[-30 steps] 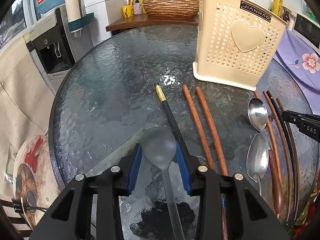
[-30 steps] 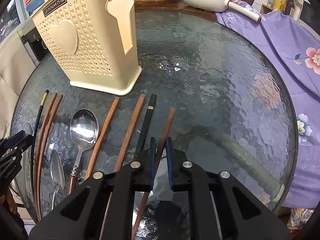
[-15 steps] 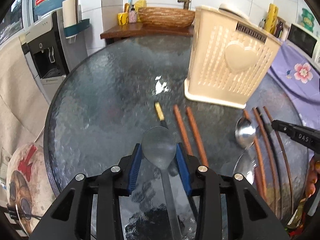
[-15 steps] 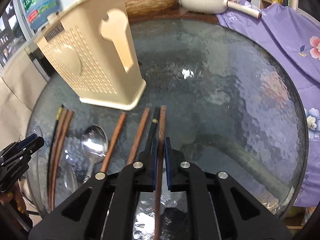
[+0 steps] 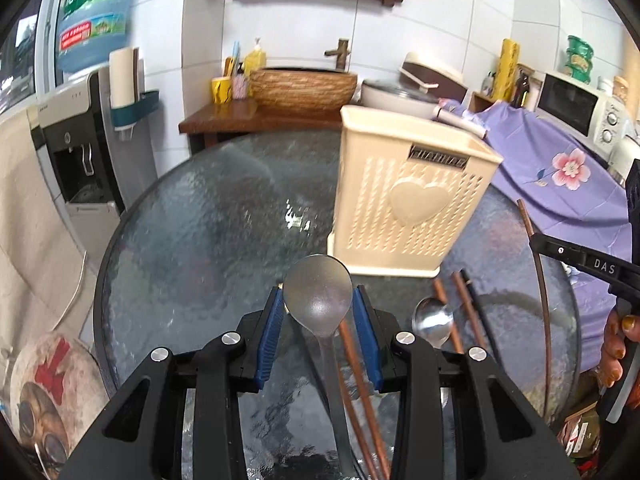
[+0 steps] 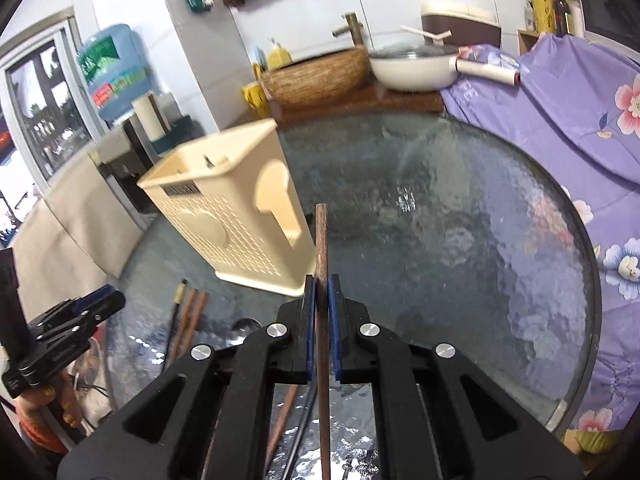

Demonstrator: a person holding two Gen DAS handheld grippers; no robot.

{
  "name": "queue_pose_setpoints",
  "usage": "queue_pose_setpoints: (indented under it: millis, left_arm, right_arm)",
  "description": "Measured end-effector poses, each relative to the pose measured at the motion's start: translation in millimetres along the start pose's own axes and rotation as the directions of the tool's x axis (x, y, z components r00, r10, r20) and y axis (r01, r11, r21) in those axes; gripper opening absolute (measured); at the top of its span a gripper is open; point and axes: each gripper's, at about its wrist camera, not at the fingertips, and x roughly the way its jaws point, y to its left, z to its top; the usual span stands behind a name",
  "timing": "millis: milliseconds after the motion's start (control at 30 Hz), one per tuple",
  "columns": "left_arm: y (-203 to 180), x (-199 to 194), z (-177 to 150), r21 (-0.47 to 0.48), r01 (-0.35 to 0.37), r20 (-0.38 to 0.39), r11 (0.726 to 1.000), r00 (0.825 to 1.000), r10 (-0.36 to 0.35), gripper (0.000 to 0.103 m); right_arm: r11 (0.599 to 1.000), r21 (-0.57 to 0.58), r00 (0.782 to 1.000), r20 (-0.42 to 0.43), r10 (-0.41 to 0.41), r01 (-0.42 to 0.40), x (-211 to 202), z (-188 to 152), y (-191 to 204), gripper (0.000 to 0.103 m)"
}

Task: Organize utensils
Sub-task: 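Grasp a black gold-tipped chopstick with the left gripper while the right lifts its chopstick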

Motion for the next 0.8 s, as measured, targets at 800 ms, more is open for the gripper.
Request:
queue_pose_setpoints:
  millis: [800]
  left_arm:
    - [-9.9,8.4,3.2,0.045,-0.032,-0.030,0.998,0.999,0.033,0.038]
  right_arm:
    - [0.998,-0.037,0.997,0.051,0.049,-0.047,-46.4,3.4,7.4,0.007]
